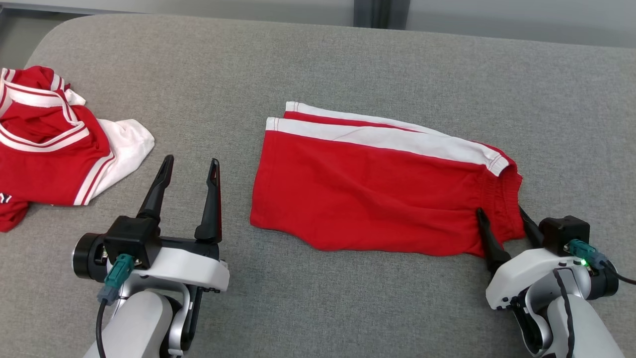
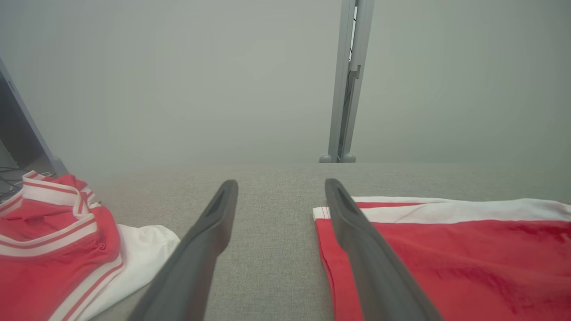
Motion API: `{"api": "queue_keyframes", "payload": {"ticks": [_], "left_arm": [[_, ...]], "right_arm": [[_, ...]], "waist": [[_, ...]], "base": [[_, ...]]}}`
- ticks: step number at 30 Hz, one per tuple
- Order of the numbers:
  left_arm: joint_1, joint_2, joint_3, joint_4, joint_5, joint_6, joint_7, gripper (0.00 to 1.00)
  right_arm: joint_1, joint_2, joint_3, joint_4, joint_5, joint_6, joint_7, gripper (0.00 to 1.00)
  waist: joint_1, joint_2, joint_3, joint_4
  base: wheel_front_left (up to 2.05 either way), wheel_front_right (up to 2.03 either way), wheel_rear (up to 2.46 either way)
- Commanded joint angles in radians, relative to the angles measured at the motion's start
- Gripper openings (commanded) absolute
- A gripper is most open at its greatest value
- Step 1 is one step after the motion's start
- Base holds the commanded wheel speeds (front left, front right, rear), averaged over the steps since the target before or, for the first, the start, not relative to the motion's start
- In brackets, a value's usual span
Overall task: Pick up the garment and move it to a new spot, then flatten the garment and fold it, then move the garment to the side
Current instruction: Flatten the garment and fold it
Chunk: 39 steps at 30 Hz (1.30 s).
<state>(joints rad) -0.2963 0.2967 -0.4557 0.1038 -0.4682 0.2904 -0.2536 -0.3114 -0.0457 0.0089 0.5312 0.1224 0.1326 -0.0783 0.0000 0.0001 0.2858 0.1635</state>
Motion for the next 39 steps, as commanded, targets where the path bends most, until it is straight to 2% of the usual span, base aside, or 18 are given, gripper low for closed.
{"api": "queue_keyframes", "payload": {"ticks": [1,3,4,5,6,12,21,24,29,34,39], "left_arm": [[-0.017,-0.002,0.001,0.002,0.003,-0.006,-0.004,1.0],[-0.021,-0.003,0.001,0.006,0.005,-0.008,-0.005,1.0],[-0.021,-0.004,0.002,0.008,0.005,-0.009,-0.006,1.0],[-0.02,-0.004,0.003,0.01,0.006,-0.009,-0.006,1.0],[-0.019,-0.004,0.004,0.012,0.006,-0.008,-0.006,1.0],[-0.013,0.0,0.01,0.016,0.007,-0.008,-0.007,1.0],[-0.007,0.007,0.012,0.011,0.003,0.001,-0.007,1.0],[-0.006,0.009,0.01,0.01,0.001,0.002,-0.004,1.0],[0.001,0.015,0.01,0.01,-0.005,0.002,-0.001,1.0],[-0.002,0.014,-0.003,0.007,-0.004,-0.001,0.005,1.0],[-0.008,0.007,-0.015,0.01,-0.003,-0.005,0.008,1.0]], "right_arm": [[0.011,-0.01,-0.003,0.028,0.008,-0.003,0.023,1.0],[0.011,-0.009,0.012,0.043,0.028,-0.003,0.037,1.0],[0.01,-0.008,0.025,0.048,0.036,-0.003,0.049,0.69],[0.01,-0.007,0.035,0.051,0.051,-0.003,0.053,0.26],[0.01,-0.006,0.046,0.052,0.064,-0.003,0.06,0.0],[0.009,-0.012,0.06,0.021,0.125,-0.003,0.047,0.0],[0.05,-0.024,-0.086,-0.076,0.136,-0.004,0.053,0.0],[0.051,-0.019,-0.1,-0.121,0.148,-0.002,0.077,0.0],[0.038,-0.012,0.006,-0.278,0.168,-0.002,0.12,0.0],[0.025,-0.008,0.153,-0.424,0.204,-0.002,0.175,0.0],[-0.028,-0.008,0.296,-0.423,0.27,-0.002,0.188,0.0]], "waist": [[0.0,-0.0001,0.0,-0.001],[0.0,-0.0001,0.0,-0.003],[0.0,-0.0001,-0.001,-0.005],[0.0,-0.0001,-0.002,-0.008],[0.0,-0.0001,-0.004,-0.01],[0.0,-0.0001,-0.01,-0.029],[0.0,-0.0001,-0.028,-0.059],[0.0,-0.0001,-0.034,-0.064],[0.0,-0.0001,-0.043,-0.073],[0.0,-0.0001,-0.048,-0.063],[0.0,-0.0001,-0.046,-0.043]], "base": [[0.0,0.0,0.0],[0.0,0.0,0.0],[0.0,0.0,0.0],[0.0,0.0,0.0],[0.0,0.0,0.0],[0.0,0.0,0.0],[0.0,0.0,0.0],[0.0,0.0,0.0],[0.0,0.0,0.0],[0.0,0.0,0.0],[0.0,0.0,0.0]]}}
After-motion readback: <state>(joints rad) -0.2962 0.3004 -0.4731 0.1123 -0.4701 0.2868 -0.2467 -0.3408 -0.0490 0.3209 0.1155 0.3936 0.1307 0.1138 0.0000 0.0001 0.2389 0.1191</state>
